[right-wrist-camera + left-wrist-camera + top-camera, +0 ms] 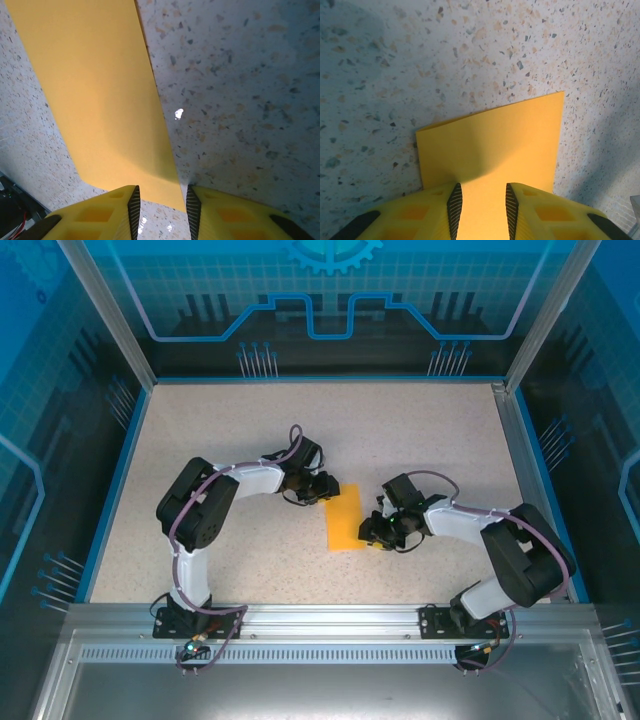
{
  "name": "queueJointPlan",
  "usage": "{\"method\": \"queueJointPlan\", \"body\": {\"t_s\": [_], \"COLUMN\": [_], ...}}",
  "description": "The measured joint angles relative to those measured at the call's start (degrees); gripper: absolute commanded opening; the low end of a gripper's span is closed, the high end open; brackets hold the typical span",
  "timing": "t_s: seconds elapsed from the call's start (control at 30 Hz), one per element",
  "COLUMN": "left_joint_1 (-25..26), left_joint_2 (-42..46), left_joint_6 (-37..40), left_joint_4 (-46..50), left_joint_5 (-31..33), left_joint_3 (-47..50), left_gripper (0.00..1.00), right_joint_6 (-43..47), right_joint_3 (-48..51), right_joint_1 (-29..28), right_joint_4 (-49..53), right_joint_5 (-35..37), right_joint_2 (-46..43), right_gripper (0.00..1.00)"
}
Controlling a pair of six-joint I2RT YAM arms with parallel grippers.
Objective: Fold a paper plane with a square sheet of paper (pick it up from the middle)
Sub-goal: Third fold the triangle at the center of the table.
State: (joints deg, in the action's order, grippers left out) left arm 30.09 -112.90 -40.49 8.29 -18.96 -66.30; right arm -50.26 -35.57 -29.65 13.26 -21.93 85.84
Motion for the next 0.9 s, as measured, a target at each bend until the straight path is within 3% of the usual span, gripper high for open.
{"method": "queueJointPlan", "body": {"t_s": [0.5,0.9], "left_joint_1": [-0.15,-0.33], "left_joint_2": [0.0,0.0], "left_joint_6": [-0.04,-0.04], "left_joint_4": [-0.94,-1.4], "left_joint_5": [-0.83,-1.4], "left_joint_3": [0.55,0.83], "left_gripper": [0.34,0.34], "right_joint_6": [-1.86,-1.86], "right_joint_3": [0.0,-0.04], "right_joint_1": [-0.11,-1.09], "right_joint_4": [-0.92,-3.67], "right_joint_5": [-0.11,-0.85], "right_joint_2": [0.44,1.31], "right_gripper": [0.28,0.35]}}
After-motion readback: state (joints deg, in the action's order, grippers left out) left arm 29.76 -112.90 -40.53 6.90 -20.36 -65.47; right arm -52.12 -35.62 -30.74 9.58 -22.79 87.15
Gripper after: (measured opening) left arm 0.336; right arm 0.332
